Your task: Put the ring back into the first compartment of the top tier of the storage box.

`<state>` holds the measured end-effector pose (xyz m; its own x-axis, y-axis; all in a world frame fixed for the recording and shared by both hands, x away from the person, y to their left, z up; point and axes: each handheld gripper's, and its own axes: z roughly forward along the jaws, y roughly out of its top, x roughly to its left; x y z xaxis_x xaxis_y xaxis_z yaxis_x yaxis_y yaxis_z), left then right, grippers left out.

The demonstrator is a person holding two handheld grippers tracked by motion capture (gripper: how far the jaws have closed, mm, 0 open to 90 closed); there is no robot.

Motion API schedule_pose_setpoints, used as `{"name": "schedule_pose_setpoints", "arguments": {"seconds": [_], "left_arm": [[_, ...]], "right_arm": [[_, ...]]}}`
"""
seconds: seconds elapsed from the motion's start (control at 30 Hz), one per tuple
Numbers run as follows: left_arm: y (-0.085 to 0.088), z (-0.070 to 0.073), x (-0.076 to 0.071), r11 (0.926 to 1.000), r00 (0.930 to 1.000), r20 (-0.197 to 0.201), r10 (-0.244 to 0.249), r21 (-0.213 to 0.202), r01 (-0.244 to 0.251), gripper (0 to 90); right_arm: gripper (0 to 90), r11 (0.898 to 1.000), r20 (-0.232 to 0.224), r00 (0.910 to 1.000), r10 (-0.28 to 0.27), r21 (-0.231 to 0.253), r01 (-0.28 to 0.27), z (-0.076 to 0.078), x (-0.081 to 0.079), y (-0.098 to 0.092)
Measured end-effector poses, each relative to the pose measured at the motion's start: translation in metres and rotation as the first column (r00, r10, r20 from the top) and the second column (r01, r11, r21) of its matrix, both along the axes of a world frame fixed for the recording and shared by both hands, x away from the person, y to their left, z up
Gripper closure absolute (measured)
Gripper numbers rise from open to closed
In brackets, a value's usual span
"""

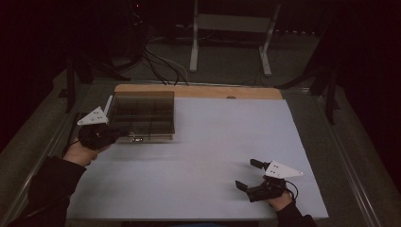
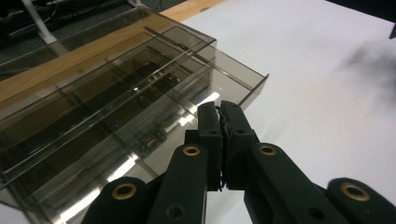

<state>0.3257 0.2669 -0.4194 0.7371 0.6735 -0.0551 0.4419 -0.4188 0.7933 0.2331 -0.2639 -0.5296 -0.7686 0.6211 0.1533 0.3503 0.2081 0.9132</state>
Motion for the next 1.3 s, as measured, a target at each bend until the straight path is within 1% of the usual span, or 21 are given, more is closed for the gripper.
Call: {"name": "schedule_pose_setpoints", "arguments": {"seconds": [0.23, 0.37, 0.43, 0.47, 0.57, 0.63, 0.7, 0.77, 0.97, 1.13, 1.23, 1.3], "left_arm": [[0.010, -0.001, 0.007, 0.9993, 0.9993, 0.001, 0.038, -0.003, -0.038, 90.0], [0.018, -0.001, 0.015, 0.9973, 0.9974, 0.000, 0.072, -0.015, -0.072, 90.0], [0.020, -0.001, 0.017, 0.9968, 0.9970, 0.001, 0.078, -0.016, -0.078, 90.0], [0.022, -0.002, 0.021, 0.9956, 0.9958, 0.000, 0.092, -0.016, -0.092, 90.0], [0.025, -0.004, 0.027, 0.9950, 0.9949, -0.014, 0.100, -0.004, -0.100, 90.0], [0.026, -0.007, 0.031, 0.9935, 0.9935, -0.016, 0.113, 0.010, -0.113, 90.0], [0.027, -0.009, 0.035, 0.9925, 0.9923, -0.021, 0.122, 0.007, -0.122, 90.0], [0.028, -0.012, 0.038, 0.9912, 0.9910, -0.025, 0.132, 0.018, -0.131, 90.0], [0.031, -0.019, 0.043, 0.9863, 0.9859, -0.031, 0.164, 0.020, -0.164, 90.0], [0.034, -0.026, 0.045, 0.9835, 0.9826, -0.043, 0.180, 0.016, -0.180, 90.0], [0.035, -0.029, 0.046, 0.9825, 0.9812, -0.053, 0.186, 0.024, -0.185, 90.0], [0.036, -0.033, 0.047, 0.9799, 0.9785, -0.056, 0.199, 0.029, -0.197, 89.9]], "right_arm": [[0.0, 1.000, -0.001, 1.0000, 0.001, 0.001, -0.001, 0.000, 0.000, 0.000], [0.0, 1.000, -0.002, 1.0000, 0.000, -0.001, 0.000, -0.001, 0.001, 0.001], [0.0, 1.000, -0.002, 1.0000, 0.000, -0.002, 0.000, -0.001, 0.001, 0.001], [0.0, 1.000, 0.000, 1.0000, 0.002, -0.002, -0.002, -0.001, 0.001, 0.001], [0.0, 1.000, 0.000, 1.0000, 0.002, -0.003, -0.002, -0.001, 0.001, 0.001], [0.0, 1.000, -0.003, 1.0000, 0.001, -0.003, -0.001, -0.001, 0.001, 0.001], [0.0, 1.000, -0.005, 1.0000, 0.002, -0.005, -0.002, -0.001, 0.001, 0.002], [0.0, 1.000, -0.004, 1.0000, 0.003, -0.007, -0.003, -0.001, 0.001, 0.002], [0.0, 1.000, -0.003, 1.0000, 0.003, -0.005, -0.003, -0.001, 0.001, 0.002], [0.0, 1.000, -0.003, 1.0000, 0.003, -0.005, -0.003, -0.001, 0.001, 0.002], [0.0, 1.000, -0.005, 1.0000, 0.003, -0.006, -0.003, -0.002, 0.001, 0.002], [0.0, 1.000, -0.005, 1.0000, 0.003, -0.006, -0.003, -0.002, 0.001, 0.002]]}}
